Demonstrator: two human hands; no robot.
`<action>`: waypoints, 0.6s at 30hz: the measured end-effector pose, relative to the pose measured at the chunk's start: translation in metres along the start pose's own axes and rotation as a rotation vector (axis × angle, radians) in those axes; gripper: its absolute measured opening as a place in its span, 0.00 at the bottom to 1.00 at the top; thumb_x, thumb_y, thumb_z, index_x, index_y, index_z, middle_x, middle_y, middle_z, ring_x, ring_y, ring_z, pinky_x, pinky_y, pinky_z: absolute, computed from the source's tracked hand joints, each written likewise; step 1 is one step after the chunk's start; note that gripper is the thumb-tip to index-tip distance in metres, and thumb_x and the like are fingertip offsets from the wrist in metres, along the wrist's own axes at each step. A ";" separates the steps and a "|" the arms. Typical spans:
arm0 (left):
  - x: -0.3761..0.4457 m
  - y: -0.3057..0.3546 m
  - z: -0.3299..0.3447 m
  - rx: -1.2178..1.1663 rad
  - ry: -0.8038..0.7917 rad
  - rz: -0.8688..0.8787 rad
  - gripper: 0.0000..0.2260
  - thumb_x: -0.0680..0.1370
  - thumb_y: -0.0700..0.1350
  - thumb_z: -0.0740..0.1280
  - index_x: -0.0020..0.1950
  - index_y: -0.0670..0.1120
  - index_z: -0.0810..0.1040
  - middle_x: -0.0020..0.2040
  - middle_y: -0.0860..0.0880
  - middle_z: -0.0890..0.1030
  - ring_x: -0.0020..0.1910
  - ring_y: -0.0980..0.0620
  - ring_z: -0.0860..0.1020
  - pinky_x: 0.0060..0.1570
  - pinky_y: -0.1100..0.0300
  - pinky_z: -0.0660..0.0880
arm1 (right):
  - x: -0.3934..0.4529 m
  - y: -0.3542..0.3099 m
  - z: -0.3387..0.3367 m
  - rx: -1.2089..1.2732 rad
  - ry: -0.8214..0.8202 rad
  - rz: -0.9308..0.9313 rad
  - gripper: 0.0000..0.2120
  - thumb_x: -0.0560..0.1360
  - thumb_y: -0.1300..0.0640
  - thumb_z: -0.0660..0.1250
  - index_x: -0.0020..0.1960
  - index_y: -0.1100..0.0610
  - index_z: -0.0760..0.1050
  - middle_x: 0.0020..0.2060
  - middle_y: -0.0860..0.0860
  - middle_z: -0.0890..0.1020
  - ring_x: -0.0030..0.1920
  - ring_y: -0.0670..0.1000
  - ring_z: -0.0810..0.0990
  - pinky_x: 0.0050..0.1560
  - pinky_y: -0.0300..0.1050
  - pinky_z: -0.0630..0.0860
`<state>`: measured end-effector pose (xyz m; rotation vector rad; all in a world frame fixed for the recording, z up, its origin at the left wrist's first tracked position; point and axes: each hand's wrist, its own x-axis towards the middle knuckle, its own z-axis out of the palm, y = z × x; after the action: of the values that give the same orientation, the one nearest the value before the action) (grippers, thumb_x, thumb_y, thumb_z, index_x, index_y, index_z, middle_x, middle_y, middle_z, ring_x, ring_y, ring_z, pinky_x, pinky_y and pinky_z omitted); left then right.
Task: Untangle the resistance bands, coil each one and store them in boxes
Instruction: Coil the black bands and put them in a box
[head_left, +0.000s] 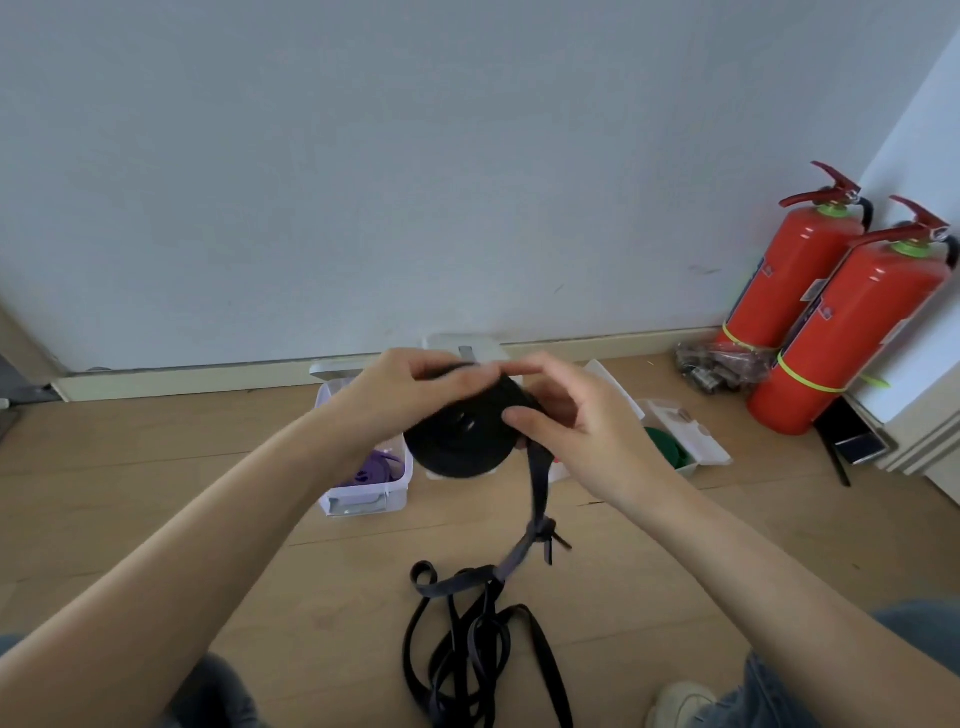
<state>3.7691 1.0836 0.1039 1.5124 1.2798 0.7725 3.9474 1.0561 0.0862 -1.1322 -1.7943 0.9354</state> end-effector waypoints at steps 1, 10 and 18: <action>-0.001 0.000 0.001 0.058 -0.040 0.023 0.10 0.70 0.58 0.69 0.45 0.55 0.83 0.43 0.48 0.84 0.49 0.47 0.82 0.53 0.49 0.78 | 0.000 -0.001 0.000 -0.038 -0.014 -0.021 0.15 0.75 0.59 0.67 0.56 0.42 0.73 0.44 0.48 0.84 0.45 0.46 0.83 0.49 0.46 0.80; 0.000 0.005 -0.014 -0.312 0.036 0.012 0.11 0.63 0.53 0.71 0.40 0.48 0.83 0.36 0.49 0.83 0.35 0.55 0.81 0.34 0.65 0.77 | 0.001 -0.007 -0.020 0.278 0.013 0.148 0.07 0.72 0.61 0.69 0.49 0.54 0.77 0.37 0.49 0.84 0.39 0.47 0.83 0.40 0.37 0.78; 0.002 0.010 -0.015 -0.208 0.151 0.184 0.06 0.71 0.49 0.70 0.37 0.48 0.81 0.33 0.50 0.81 0.34 0.55 0.79 0.35 0.66 0.75 | 0.003 -0.006 -0.010 0.402 -0.045 0.174 0.08 0.74 0.62 0.68 0.49 0.50 0.75 0.38 0.48 0.79 0.39 0.53 0.80 0.52 0.55 0.78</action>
<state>3.7591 1.0899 0.1181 1.4367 1.1393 1.1220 3.9534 1.0591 0.0960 -1.0220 -1.4681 1.3624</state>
